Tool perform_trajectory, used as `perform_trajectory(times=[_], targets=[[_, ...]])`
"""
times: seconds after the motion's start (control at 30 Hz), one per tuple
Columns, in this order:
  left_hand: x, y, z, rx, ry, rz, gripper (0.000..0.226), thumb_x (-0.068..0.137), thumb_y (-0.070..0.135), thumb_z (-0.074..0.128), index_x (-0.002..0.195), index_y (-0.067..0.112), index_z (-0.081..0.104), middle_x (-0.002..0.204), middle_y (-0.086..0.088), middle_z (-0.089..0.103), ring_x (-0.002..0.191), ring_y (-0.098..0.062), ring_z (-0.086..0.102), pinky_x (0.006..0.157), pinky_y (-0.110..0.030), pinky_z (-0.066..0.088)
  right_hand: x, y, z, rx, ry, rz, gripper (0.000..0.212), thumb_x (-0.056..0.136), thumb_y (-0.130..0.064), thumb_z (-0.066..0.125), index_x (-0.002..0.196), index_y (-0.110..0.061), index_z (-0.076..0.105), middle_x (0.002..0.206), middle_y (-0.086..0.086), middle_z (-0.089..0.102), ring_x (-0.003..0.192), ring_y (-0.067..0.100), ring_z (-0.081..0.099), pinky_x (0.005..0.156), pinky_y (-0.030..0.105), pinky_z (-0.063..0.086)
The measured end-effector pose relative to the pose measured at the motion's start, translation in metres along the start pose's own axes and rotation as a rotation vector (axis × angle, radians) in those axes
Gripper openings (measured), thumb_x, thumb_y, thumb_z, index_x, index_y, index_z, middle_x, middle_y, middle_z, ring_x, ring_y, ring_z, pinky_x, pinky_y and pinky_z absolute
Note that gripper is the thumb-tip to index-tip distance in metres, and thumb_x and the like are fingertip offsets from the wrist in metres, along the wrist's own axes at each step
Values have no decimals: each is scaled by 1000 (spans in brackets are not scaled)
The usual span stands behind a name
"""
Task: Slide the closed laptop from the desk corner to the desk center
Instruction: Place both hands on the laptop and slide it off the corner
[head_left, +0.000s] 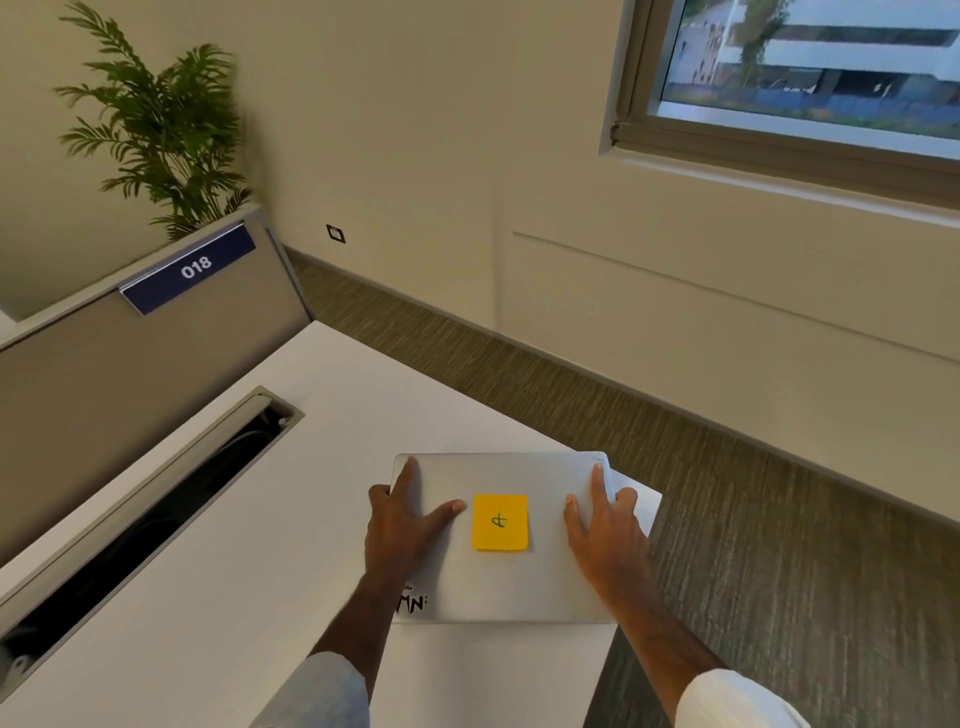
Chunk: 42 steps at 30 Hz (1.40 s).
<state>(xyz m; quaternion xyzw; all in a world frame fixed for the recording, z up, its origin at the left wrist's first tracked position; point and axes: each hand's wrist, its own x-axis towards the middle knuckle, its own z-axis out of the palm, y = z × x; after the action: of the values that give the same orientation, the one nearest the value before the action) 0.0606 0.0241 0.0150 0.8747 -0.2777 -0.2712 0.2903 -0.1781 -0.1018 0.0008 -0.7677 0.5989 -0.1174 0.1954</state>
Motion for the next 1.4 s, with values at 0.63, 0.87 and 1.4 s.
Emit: perform_trajectory(times=[0.63,0.87,1.4], targets=[[-33,-49,-68,-18,116,-77,115,59,87,66,154,43,18,135,-5,35,118,-35,56,89,-44,52,-32,-66,12,7,12,-202,69,97,-59,32,155,-25,16,128,9,42,95,19,63,74,31,61],[-47,-74,-92,-49,160,-122,114,59,87,66,153,46,17,137,-3,34,118,-32,56,89,-42,52,-46,-95,19,-37,-12,-258,70,97,-61,29,155,-25,16,128,10,43,95,20,63,75,30,60],[-112,-151,-158,-115,320,-250,108,67,77,71,155,42,20,143,-4,33,124,-32,53,97,-46,49,-112,-171,41,-86,-105,-431,70,97,-61,26,156,-24,13,128,11,42,95,19,62,77,30,60]])
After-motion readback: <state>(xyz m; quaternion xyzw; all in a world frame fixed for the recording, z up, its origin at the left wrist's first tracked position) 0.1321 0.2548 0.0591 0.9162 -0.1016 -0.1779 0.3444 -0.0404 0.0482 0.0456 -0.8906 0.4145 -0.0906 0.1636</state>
